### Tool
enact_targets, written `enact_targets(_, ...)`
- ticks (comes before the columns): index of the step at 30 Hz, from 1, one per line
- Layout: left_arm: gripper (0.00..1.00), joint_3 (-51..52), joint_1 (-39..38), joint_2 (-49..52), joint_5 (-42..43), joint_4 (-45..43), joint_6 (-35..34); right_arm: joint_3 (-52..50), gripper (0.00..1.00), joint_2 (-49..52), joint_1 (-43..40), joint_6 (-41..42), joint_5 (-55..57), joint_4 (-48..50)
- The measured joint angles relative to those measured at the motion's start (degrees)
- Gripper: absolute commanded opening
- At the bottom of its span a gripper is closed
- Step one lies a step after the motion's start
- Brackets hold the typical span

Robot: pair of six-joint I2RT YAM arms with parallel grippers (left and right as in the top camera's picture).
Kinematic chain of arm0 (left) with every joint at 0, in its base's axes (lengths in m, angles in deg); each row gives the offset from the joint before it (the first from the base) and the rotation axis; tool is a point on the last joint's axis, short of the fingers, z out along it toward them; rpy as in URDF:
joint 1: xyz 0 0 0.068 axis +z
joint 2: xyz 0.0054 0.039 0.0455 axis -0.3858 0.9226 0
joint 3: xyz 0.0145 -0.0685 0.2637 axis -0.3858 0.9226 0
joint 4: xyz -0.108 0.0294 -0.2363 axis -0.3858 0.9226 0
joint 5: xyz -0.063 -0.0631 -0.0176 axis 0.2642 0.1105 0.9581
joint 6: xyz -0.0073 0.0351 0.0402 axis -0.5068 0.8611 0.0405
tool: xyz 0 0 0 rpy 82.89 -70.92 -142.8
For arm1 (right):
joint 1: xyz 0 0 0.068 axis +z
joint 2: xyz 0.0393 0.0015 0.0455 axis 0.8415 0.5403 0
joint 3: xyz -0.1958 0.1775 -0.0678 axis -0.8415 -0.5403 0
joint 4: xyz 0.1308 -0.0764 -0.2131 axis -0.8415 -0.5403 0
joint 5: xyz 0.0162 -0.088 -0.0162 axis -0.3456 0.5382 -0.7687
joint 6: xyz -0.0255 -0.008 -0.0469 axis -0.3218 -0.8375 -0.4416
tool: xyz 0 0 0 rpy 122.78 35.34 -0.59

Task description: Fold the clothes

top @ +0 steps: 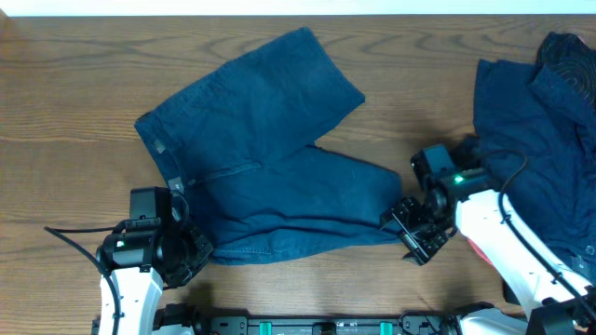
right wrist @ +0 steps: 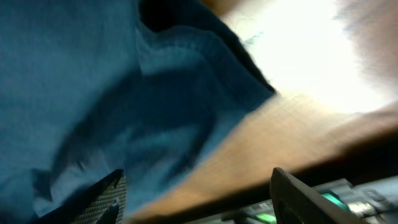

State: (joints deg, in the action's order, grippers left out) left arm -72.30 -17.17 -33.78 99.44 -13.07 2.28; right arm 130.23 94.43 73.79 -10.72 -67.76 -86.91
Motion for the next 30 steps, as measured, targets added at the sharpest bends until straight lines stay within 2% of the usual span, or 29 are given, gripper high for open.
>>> enact_targets(4,0.06,0.00,0.00,0.00,0.00,0.02,-0.02,-3.72,0.64,0.00,0.31,3.17,1.16,7.61)
enact_targets(5,0.06,0.00,0.00,0.00,0.00,0.00,0.00,-4.09,0.56,0.00,0.31,3.69,1.95,8.90)
enact_targets(6,0.06,0.00,0.00,0.00,0.00,0.00,0.00,-4.37,0.39,0.00,0.31,4.11,3.15,10.25)
enact_targets(7,0.06,0.00,0.00,0.00,0.00,0.00,0.00,-4.46,0.27,0.00,0.31,4.33,4.11,10.80)
enact_targets(8,0.06,0.00,0.00,0.00,0.00,0.00,0.00,-4.52,0.21,0.00,0.31,4.94,5.49,11.13)
enact_targets(9,0.06,0.00,0.00,0.00,0.02,0.00,0.00,-4.59,0.08,0.00,0.31,5.20,6.64,11.26)
enact_targets(10,0.06,0.00,0.00,0.00,0.04,0.00,0.00,-4.61,0.01,0.00,0.31,5.29,7.74,11.32)
enact_targets(13,0.06,0.00,0.00,0.00,0.26,-0.02,0.00,-4.72,0.01,0.00,0.31,4.31,10.71,12.66)
enact_targets(17,0.06,0.00,0.00,0.00,1.99,-0.02,0.00,-3.56,0.01,0.00,0.15,-2.71,13.18,14.71)
enact_targets(25,0.06,0.00,-5.49,-0.02,7.91,0.13,-1.01,9.94,0.01,-0.72,-3.91,-11.93,20.96,-1.20)
enact_targets(30,0.06,0.00,-12.37,-0.48,11.02,2.97,-4.00,16.70,0.01,-4.35,-6.40,-18.12,23.41,-4.72)
